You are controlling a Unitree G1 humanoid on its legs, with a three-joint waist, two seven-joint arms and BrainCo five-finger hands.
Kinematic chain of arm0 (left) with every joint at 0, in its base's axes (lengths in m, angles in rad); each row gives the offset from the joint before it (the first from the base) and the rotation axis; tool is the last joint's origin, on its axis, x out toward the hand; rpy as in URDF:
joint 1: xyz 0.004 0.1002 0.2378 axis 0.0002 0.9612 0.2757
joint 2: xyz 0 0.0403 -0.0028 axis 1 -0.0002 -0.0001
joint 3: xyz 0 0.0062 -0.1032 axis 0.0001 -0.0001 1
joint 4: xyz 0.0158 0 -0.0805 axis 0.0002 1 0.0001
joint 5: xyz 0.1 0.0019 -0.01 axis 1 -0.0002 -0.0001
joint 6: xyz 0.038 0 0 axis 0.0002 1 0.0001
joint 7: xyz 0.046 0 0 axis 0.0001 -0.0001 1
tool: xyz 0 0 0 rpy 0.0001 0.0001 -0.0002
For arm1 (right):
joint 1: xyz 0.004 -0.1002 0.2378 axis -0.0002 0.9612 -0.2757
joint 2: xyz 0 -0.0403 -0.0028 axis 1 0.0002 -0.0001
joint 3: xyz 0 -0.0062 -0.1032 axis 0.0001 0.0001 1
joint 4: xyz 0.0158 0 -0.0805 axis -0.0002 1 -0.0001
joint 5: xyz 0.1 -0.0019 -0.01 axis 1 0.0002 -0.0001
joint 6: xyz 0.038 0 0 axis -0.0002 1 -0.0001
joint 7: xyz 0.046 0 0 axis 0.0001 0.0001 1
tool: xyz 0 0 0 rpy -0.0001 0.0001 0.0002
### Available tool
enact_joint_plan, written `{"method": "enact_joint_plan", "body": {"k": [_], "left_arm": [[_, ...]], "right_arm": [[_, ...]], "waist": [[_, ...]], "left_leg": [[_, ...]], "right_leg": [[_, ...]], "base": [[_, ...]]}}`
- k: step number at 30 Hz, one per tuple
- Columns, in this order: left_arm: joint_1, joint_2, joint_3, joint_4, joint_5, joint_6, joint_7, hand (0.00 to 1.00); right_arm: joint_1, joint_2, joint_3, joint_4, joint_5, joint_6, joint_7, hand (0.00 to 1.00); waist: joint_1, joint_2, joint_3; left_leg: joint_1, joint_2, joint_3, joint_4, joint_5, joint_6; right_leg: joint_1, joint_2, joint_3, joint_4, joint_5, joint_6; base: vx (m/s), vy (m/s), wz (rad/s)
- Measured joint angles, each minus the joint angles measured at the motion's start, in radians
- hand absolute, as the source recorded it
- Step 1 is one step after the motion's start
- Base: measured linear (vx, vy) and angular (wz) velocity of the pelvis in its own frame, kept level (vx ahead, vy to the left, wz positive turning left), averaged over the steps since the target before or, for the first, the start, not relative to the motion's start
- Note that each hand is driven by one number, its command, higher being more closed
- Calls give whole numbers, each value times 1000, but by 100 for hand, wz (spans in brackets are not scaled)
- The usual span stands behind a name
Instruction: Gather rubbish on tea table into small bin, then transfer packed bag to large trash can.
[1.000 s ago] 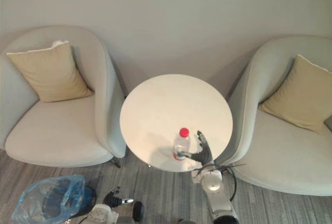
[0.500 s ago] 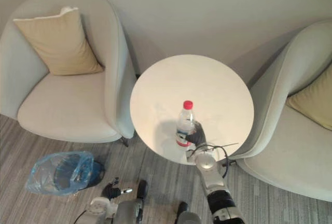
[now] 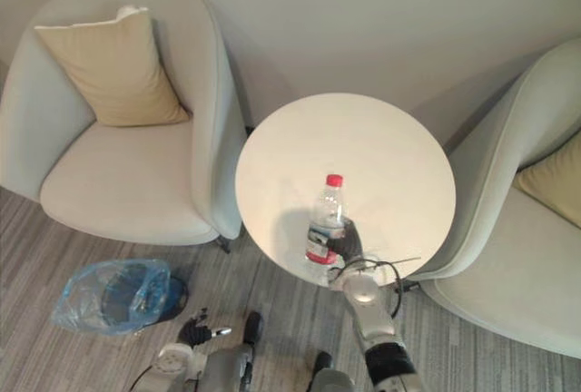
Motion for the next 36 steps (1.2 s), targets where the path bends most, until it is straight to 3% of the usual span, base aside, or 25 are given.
{"method": "enact_joint_plan", "body": {"k": [5, 13, 26, 31, 34, 35, 36], "left_arm": [[3, 0, -2, 3, 18, 3, -7, 0], [5, 4, -33, 21, 32, 3, -14, 0], [19, 0, -80, 63, 39, 3, -14, 0], [16, -3, -113, 71, 39, -3, -17, 0], [10, -19, -119, 53, 39, -7, -18, 0], [9, -21, -122, 35, 39, -9, -18, 0], [5, -18, -132, 28, 44, -9, -18, 0]], "right_arm": [[90, 0, -4, -164, -29, -26, 3, 100], [196, 18, 4, -282, -57, -33, 28, 100], [312, 35, 79, -408, -254, -71, 11, 100], [314, 15, 84, -408, -285, -71, -22, 100], [244, -38, 101, -404, -317, -68, -46, 100], [193, -52, 108, -404, -324, -68, -56, 100], [147, -54, 114, -400, -323, -67, -67, 100]], "waist": [[-8, -1, -1], [-27, -8, -27], [-50, -8, -98], [-53, 17, -98], [-48, 57, -76], [-47, 87, -59], [-51, 88, -55]], "left_leg": [[46, 10, 31, -14, 0, 0], [75, 22, 79, -24, 0, 0], [136, 31, 118, -32, -3, 3], [81, 23, 60, 18, -2, 4], [-22, 23, 50, 138, 4, 1], [-87, 35, 51, 217, 11, -8], [-94, 31, 33, 155, 75, -35]], "right_leg": [[15, 3, 35, 0, 0, 0], [15, 6, 90, 0, 4, 3], [50, 9, 134, -8, 13, 5], [47, 8, 78, 1, 15, 5], [10, 17, 37, 46, 13, -4], [-7, 45, 36, 43, 28, -29], [-25, 35, 18, 11, 53, -65]], "base": [[-21, -4, -17], [-45, 4, -22], [-36, 2, -10], [-64, -16, 37], [-120, -22, 48], [-301, -55, 55], [-268, -51, 61]]}}
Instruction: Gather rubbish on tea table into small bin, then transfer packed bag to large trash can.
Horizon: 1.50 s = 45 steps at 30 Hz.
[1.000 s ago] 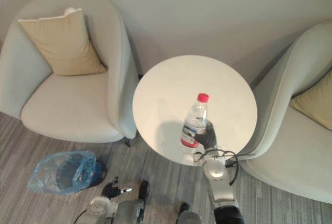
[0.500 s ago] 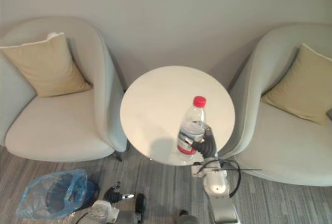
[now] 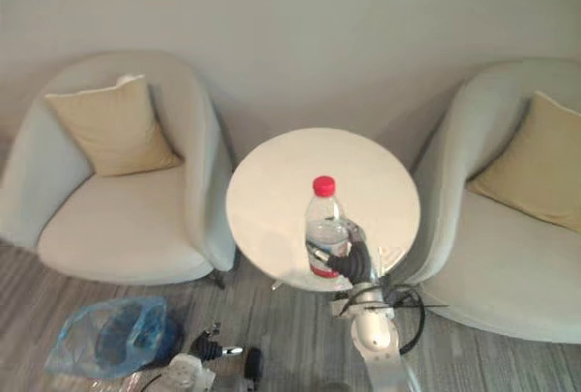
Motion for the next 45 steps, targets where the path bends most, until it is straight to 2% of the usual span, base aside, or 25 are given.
{"method": "enact_joint_plan", "body": {"k": [1, 2, 3, 4, 6, 7, 9, 12, 14, 16, 17, 19, 21, 25, 26, 29, 31, 34, 35, 36, 37, 38, 41, 42, 45], "left_arm": [[-6, -3, 0, -2, 2, 1, -2, 0], [-14, -12, 1, -6, 7, 1, -3, 0], [-7, -21, -4, -1, 25, 2, -5, 0], [-2, -35, -21, 10, 36, 2, -9, 0], [1, -51, -32, 9, 52, 2, -11, 0], [0, -62, -48, 6, 62, 2, -12, 0], [-3, -65, -63, 7, 75, 3, -12, 0], [17, -38, -35, -1, 73, 3, -6, 0], [20, -32, -14, 3, 73, 3, 0, 0], [26, -24, 16, 15, 74, 6, 6, 0], [27, -22, 21, 16, 73, 7, 6, 0], [27, -22, 29, 18, 74, 7, 6, 0], [27, -27, 35, 27, 74, 8, 6, 0], [24, -32, 50, 25, 73, 7, 7, 0], [19, -30, 52, 22, 72, 7, 7, 0], [20, -22, 64, -17, 72, 7, 12, 0], [34, -20, 75, -44, 68, 7, 26, 0], [32, -22, 103, -72, 35, 7, 28, 0], [32, -19, 106, -80, 31, 6, 28, 0], [31, -20, 112, -88, 27, 5, 30, 0], [32, -21, 112, -88, 25, 6, 31, 0], [41, -25, 109, -87, 23, 7, 39, 0], [34, 4, 111, -100, 22, 6, 45, 0], [27, 10, 108, -101, 22, 8, 46, 0], [16, 19, 97, -72, 22, 9, 45, 0]], "right_arm": [[-16, 2, 0, 1, 0, 0, -3, 100], [-48, -4, 0, 16, 0, 1, -7, 100], [-65, -7, -1, 30, 0, 2, -14, 100], [-59, -11, -6, 39, 0, 4, -23, 100], [-45, -19, -33, 39, 0, 9, -32, 100], [-40, -26, -60, 40, -1, 12, -39, 100], [-52, -18, -86, 82, -5, 18, -49, 100], [-51, 60, -58, 230, -41, 51, -45, 100], [-42, 80, -28, 243, -41, 51, -35, 100], [-14, 101, -14, 245, -41, 50, -26, 100], [-10, 100, -18, 245, -41, 50, -25, 100], [57, 88, -64, 247, -41, 52, -23, 100], [84, 90, -86, 247, -41, 53, -23, 100], [120, 89, -111, 248, -39, 63, -15, 100], [121, 88, -111, 251, -38, 65, -15, 100], [120, 88, -108, 280, -36, 71, -14, 100], [111, 92, -105, 274, -35, 69, -15, 100], [83, 94, -110, 269, -33, 69, -16, 100], [81, 101, -111, 271, -31, 69, -17, 100], [73, 104, -118, 280, -26, 72, -19, 100], [71, 104, -120, 280, -24, 72, -20, 100], [71, 96, -120, 280, -16, 72, -26, 100], [68, 119, -117, 320, -18, 79, -32, 100], [72, 128, -116, 325, -20, 80, -31, 100], [74, 132, -100, 344, -32, 86, -30, 100]], "waist": [[-1, -2, 5], [3, -3, 5], [0, 0, 3], [-15, 8, -2], [-46, 12, -5], [-64, 21, -11], [-64, 33, -13], [-41, -27, -4], [-37, -28, -3], [-53, -26, -3], [-60, -27, -1], [-69, -41, 3], [-81, -45, 1], [-67, -45, -12], [-64, -44, -10], [-49, -63, 0], [-36, -78, -5], [-4, -87, 0], [-3, -99, 10], [5, -94, 15], [5, -90, 15], [4, -69, 11], [10, -111, 15], [4, -125, 20], [1, -134, 23]], "left_leg": [[-10, 3, 22, 35, -15, 25], [-40, 22, 109, 198, -129, 79], [-19, 54, 195, 332, -216, 80], [49, 100, 273, 372, -269, 46], [140, 144, 324, 318, -299, 20], [198, 154, 325, 190, -299, -1], [244, 141, 328, 7, -299, -22], [275, 98, 318, -24, -282, -21], [280, 79, 312, -30, -279, -10], [261, 44, 259, -27, -287, 19], [259, 38, 245, -28, -284, 22], [231, -7, 126, -33, -258, 38], [212, -26, 55, -41, -240, 39], [123, -37, -12, 18, -231, 43], [77, -25, 49, 118, -259, 47], [1, 29, 275, 355, -276, 72], [-2, 45, 343, 388, -277, 72], [-42, 34, 335, 414, -276, 72], [-63, 33, 331, 436, -310, 85], [-70, 40, 312, 386, -332, 85], [-70, 45, 306, 358, -327, 79], [-58, 71, 289, 257, -266, 60], [-55, 27, 313, 241, -285, 81], [-48, 9, 326, 240, -309, 95], [15, -19, 340, 192, -321, 113]], "right_leg": [[-12, -10, -26, -1, 7, 1], [-41, -20, -48, 21, 15, -10], [-42, -31, -68, 30, 23, -12], [-42, -41, -109, 32, 33, -16], [-61, -58, -176, 54, 35, -14], [-90, -65, -223, 72, 43, -1], [-121, -64, -249, 73, 68, 16], [-82, -102, -243, 51, 111, 46], [-73, -112, -217, 42, 121, 56], [-101, -91, -35, 84, 65, 78], [-104, -83, -5, 92, 54, 78], [-117, -40, 149, 173, -47, 96], [-117, -25, 183, 200, -92, 97], [-114, -37, 100, 193, -112, 82], [-90, -45, 58, 188, -95, 57], [13, -43, 27, 157, -94, 55], [78, -43, 4, 90, -94, 54], [103, -50, -20, 18, -87, 52], [118, -56, -31, 5, -86, 52], [132, -61, -35, 4, -87, 52], [136, -62, -35, 3, -87, 52], [149, -43, -31, -5, -99, 65], [128, -102, 0, 36, -153, 92], [96, -129, 23, 105, -155, 98], [2, -162, 96, 337, -137, 96]], "base": [[-269, -48, 52], [-160, -63, 43], [-211, -69, 69], [-148, -41, 75], [-207, 84, 125], [-211, 120, 135], [-206, 200, 86], [-197, 157, 29], [-236, 126, 2], [-198, 56, 46], [-132, -47, 112], [-55, -93, 127], [47, -94, 122], [108, -49, 97], [159, 6, 88], [166, 30, 92], [158, 37, 69], [104, 31, 42], [75, 65, 50], [47, 60, 30], [78, 101, 12], [93, 146, 4], [173, 224, -8], [189, 180, -11], [212, 165, -13]]}}
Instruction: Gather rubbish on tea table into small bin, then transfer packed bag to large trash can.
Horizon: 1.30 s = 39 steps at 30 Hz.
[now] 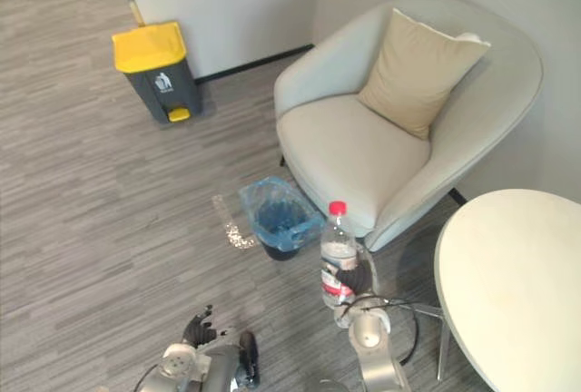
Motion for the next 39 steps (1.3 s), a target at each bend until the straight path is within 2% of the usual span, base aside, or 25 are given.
{"method": "enact_joint_plan", "body": {"k": [1, 3, 5, 6, 8, 9, 10, 11, 12, 15, 17, 18, 19, 20, 21, 22, 23, 24, 25, 28, 34, 37, 39], "left_arm": [[3, 8, -10, 21, 1, 2, 0, 0], [8, 17, -7, 35, 3, 3, 1, 0], [15, 23, -2, 46, 3, 8, 2, 0], [12, 16, 4, 52, 3, 11, 1, 0], [5, 10, 5, 64, 3, 11, 1, 0], [-1, 7, 5, 79, 4, 12, 0, 0], [-1, 7, 5, 86, 5, 12, 0, 0], [1, 10, 5, 92, 7, 12, -1, 0], [-9, -6, 15, 109, 18, 14, -1, 0], [0, -38, 29, 109, 30, 13, 0, 0], [-3, -40, 35, 118, 31, 13, -2, 0], [-9, -35, 34, 102, 33, 13, -1, 0], [-9, -36, 34, 103, 33, 13, -2, 0], [-9, -38, 33, 101, 33, 13, -1, 0], [-9, -38, 32, 101, 33, 13, -1, 0], [-10, -38, 28, 101, 33, 14, -1, 0], [-11, -38, 22, 100, 33, 14, -1, 0], [-12, -40, 13, 98, 33, 14, -1, 0], [-8, -30, 5, 100, 39, 14, -1, 0], [-10, -20, 2, 103, 50, 15, -1, 0], [-10, -9, 3, 104, 47, 13, 3, 0], [-23, -2, 7, 99, 25, 10, 5, 0], [-58, 0, 45, 92, -11, 9, 23, 0]], "right_arm": [[6, 0, 24, 23, -5, 1, 4, 100], [7, 1, 44, 31, -7, 1, 12, 100], [-13, -1, 66, 61, -7, -1, 17, 100], [-49, -1, 69, 99, -8, -1, 22, 100], [-69, -3, 69, 120, -7, -1, 25, 100], [-71, -3, 69, 123, -7, -1, 29, 100], [-69, -3, 69, 123, -7, 0, 32, 100], [-60, -2, 68, 119, -7, 0, 34, 100], [-58, -24, 68, 118, -6, 0, 35, 100], [-57, -53, 58, 111, -6, 2, 35, 100], [-42, -48, 37, 111, -6, 4, 35, 100], [-16, -44, 28, 82, -4, 4, 33, 100], [-19, -41, 31, 78, -4, 2, 31, 100], [-23, -41, 27, 78, -4, 2, 28, 100], [-25, -41, 25, 78, -4, 2, 27, 100], [-26, -41, 21, 78, -4, 2, 21, 100], [-24, -42, 20, 79, -4, 3, 17, 100], [-25, -44, 21, 87, -4, 7, 16, 100], [-21, -37, 30, 83, -4, 4, 17, 100], [-18, -35, 45, 86, -5, 4, 26, 100], [-46, -32, 86, 136, -6, 4, 37, 100], [-124, -42, 107, 179, -6, 4, 33, 100], [-200, -53, 119, 201, -7, 4, 15, 100]], "waist": [[-4, -4, -1], [-5, -4, -3], [-10, -4, -10], [-11, 16, -1], [-13, 29, 7], [-16, 34, 11], [-19, 24, 6], [-21, 7, -2], [-25, 31, -3], [-25, 86, -16], [-32, 89, -13], [-22, 72, -7], [-22, 76, -7], [-18, 78, -10], [-18, 79, -9], [-18, 84, -9], [-18, 95, -11], [-16, 88, -12], [-13, 76, -17], [-14, 70, -19], [-4, 71, -18], [-5, 66, 11], [-4, 61, 66]], "left_leg": [[87, -7, 1, -50, -3, 9], [145, -6, 11, -83, -1, 13], [199, 4, 15, -118, -1, 14], [227, 34, 14, -136, 0, 13], [248, 56, 11, -145, 0, 13], [267, 60, 7, -154, 0, 12], [279, 54, 3, -157, 0, 9], [290, 27, -15, -158, -6, -15], [305, 33, -52, -162, -31, -51], [298, 75, -85, -177, -34, -65], [299, 98, -108, -161, -36, -77], [179, 156, -98, 194, -41, -111], [177, 160, -93, 207, -73, -102], [174, 162, -84, 165, -98, -103], [172, 164, -79, 135, -98, -103], [160, 169, -74, 55, -88, -103], [159, 174, -75, -25, -41, -106], [178, 164, -75, -78, -11, -131], [198, 140, -70, -107, -5, -125], [224, 108, -56, -137, 3, -113], [213, 93, -57, -140, 5, -109], [117, 99, -58, -75, 4, -107], [4, 114, -70, 40, -10, -94]], "right_leg": [[-64, -6, 35, 177, 10, -1], [-90, 3, 31, 224, -26, -3], [-144, 39, 17, 208, -57, -15], [-198, 98, -3, 129, -60, -29], [-230, 143, -7, 38, -36, -42], [-247, 163, -3, -62, 24, -49], [-243, 168, -1, -143, 84, -51], [-243, 159, 11, -246, 236, -71], [-242, 166, 7, -223, 299, -82], [-230, 193, -23, -263, 274, -96], [-194, 211, -58, -278, 254, -107], [-82, 220, -74, -342, 219, -118], [-64, 220, -64, -353, 213, -127], [-62, 217, -52, -345, 219, -119], [-63, 214, -52, -343, 220, -118], [-63, 210, -49, -340, 223, -113], [-63, 210, -46, -336, 220, -106], [-60, 217, -20, -336, 217, -82], [-49, 201, -5, -358, 222, -66], [-28, 171, 1, -387, 233, -46], [-44, 161, 0, -377, 229, -36], [-173, 157, 7, -250, 194, -47], [-274, 156, 5, -148, 181, -56]], "base": [[327, 152, -14], [292, 66, -11], [345, 1, -7], [209, -29, -6], [212, -58, 3], [240, -84, 20], [267, -105, 35], [276, -147, 46], [269, -130, 40], [272, -140, 26], [240, -159, 50], [336, -150, 45], [317, -67, 8], [141, 72, -29], [116, 105, -29], [84, 116, -18], [108, 209, -26], [117, 210, -25], [117, 213, -20], [69, 154, -4], [15, 31, 0], [-84, -51, -4], [-199, -65, 10]]}}
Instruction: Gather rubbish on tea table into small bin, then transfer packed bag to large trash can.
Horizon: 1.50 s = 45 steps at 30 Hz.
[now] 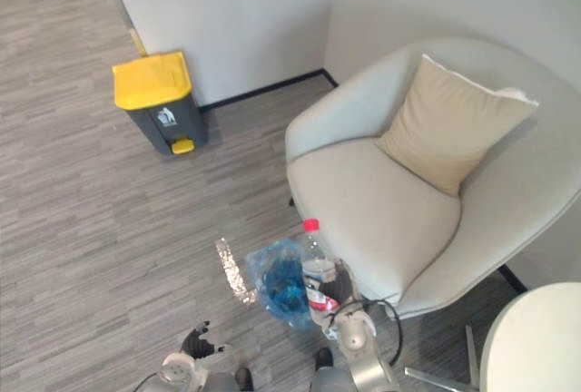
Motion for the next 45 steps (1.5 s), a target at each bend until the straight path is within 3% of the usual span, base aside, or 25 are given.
{"method": "enact_joint_plan", "body": {"k": [3, 8, 13, 21, 26, 34, 35, 45], "left_arm": [[-40, 2, 39, -33, -57, -18, 20, 0], [-94, -3, 95, -95, -111, -21, 26, 0], [-146, -9, 149, -173, -120, -18, 50, 0], [-129, -42, 152, -538, -136, -53, 57, 0], [-88, -47, 157, -694, -136, -61, 43, 0], [-29, -53, 156, -798, -137, -91, 19, 0], [-27, -54, 155, -800, -137, -95, 17, 0], [-7, -51, 152, -785, -135, -108, 18, 0]], "right_arm": [[-113, -42, 29, 14, 0, 1, -20, 100], [-192, -92, 28, -6, 0, 16, -42, 100], [-249, -125, 27, -111, 1, 28, -58, 100], [-494, -248, 17, -163, 5, 27, -81, 100], [-553, -305, -16, -207, 22, 22, -98, 100], [-594, -309, -34, -192, 22, 23, -126, 100], [-596, -307, -48, -185, 22, 23, -130, 0], [-626, -285, -81, -118, 42, 22, -177, 0]], "waist": [[3, 4, 68], [13, 5, 125], [25, 3, 140], [82, -4, 220], [97, -7, 241], [107, -8, 241], [107, -8, 241], [105, -7, 225]], "left_leg": [[-173, 29, -11, 169, -76, 0], [-394, 37, -40, 330, -108, 10], [-598, 54, -62, 394, -94, 12], [-873, 44, -125, 438, -37, 0], [-981, 21, -159, 461, -29, -10], [-1054, 0, -183, 455, -14, -18], [-1062, -9, -187, 442, -5, -20], [-1073, -8, -193, 437, 4, -27]], "right_leg": [[-170, 0, -3, 171, -67, -10], [-383, -29, -7, 328, -107, -2], [-561, -31, -30, 362, -81, -12], [-802, -61, -92, 442, -77, -44], [-904, -92, -118, 507, -108, -53], [-973, -120, -140, 544, -138, -49], [-984, -128, -145, 546, -141, -50], [-995, -129, -153, 552, -145, -57]], "base": [[-236, -51, 11], [-232, -37, 12], [-116, -23, 7], [-19, -30, 24], [19, -27, 27], [2, -16, 17], [-7, -14, 28], [0, -5, 4]]}}
